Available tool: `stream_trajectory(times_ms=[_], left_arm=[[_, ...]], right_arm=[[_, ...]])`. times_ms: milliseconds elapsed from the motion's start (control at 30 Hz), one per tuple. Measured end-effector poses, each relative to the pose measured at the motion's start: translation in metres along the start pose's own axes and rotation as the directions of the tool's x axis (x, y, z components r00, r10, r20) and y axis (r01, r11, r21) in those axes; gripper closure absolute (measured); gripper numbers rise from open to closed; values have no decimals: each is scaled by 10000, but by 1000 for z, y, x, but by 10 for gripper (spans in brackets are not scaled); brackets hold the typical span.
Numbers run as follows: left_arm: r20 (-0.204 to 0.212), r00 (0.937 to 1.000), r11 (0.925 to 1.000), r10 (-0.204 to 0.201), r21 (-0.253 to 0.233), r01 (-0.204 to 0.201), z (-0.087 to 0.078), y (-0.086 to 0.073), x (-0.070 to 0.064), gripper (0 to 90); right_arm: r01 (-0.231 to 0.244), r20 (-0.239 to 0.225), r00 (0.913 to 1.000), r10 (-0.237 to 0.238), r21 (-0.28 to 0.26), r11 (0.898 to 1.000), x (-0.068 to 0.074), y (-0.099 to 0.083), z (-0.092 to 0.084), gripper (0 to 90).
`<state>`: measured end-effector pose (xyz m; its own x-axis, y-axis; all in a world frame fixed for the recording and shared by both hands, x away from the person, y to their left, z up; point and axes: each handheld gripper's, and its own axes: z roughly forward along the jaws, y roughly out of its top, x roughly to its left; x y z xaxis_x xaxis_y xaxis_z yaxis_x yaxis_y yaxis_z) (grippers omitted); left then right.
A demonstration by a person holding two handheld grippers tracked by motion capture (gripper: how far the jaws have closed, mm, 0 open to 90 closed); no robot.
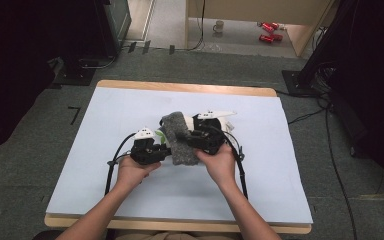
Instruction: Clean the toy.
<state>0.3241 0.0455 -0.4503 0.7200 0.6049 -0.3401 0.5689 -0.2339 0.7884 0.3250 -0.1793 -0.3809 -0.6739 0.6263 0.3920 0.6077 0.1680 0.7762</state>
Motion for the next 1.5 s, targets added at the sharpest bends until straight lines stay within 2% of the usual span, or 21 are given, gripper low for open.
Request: stream_trajectory(times_ms=[33,100,167,200,333,567,700,767,800,933,1167,1300,1433,1500], left_arm=[[0,10000,10000,49,-14,-49,-4,0,-4,709],[-241,9997,9995,61,299,-54,-9,1,-9,709],[-277,9996,9989,-1,472,14,-8,-2,-5,708],[-284,9996,9985,-58,537,73,-6,-4,-3,708],[-263,9995,9978,-165,643,181,4,-10,5,706],[-223,9995,9972,-234,699,249,5,-10,15,699],[-237,9987,9965,-461,686,476,4,-8,22,694],[-178,9979,9957,-626,668,636,2,-6,26,693],[-168,9982,9960,-575,672,586,2,-6,27,692],[-65,9988,9961,-488,737,492,4,-5,27,692],[34,9985,9953,-539,810,535,5,-3,29,689],[54,9989,9950,-471,886,465,5,-3,26,690],[98,9985,9948,-538,867,528,5,-3,28,690],[96,9984,9946,-555,884,545,5,-3,29,690]], right_arm=[[61,-13,10000,-61,127,9999,2,-2,4,761],[223,-76,9997,-221,289,9993,3,-8,14,762],[296,-237,9993,-291,199,9994,-1,-13,20,765],[292,-217,9994,-285,324,9990,-2,-13,22,765],[986,423,9939,-1020,765,9922,-5,-17,27,765],[1495,912,9833,-1575,886,9848,-8,-20,26,765],[1235,1326,9820,-1346,883,9884,-14,-19,15,756],[1172,1793,9750,-1312,869,9893,-22,-18,5,756],[1075,1924,9738,-1211,797,9910,-27,-17,0,758],[332,1928,9805,-381,284,9990,-47,-18,-22,765],[-281,2251,9738,316,-185,9994,-65,-18,-50,765],[-250,2475,9686,246,-15,9997,-70,-20,-59,765],[-481,2676,9623,486,-84,9988,-77,-21,-69,767],[-577,2871,9561,581,-101,9983,-81,-21,-74,768]])
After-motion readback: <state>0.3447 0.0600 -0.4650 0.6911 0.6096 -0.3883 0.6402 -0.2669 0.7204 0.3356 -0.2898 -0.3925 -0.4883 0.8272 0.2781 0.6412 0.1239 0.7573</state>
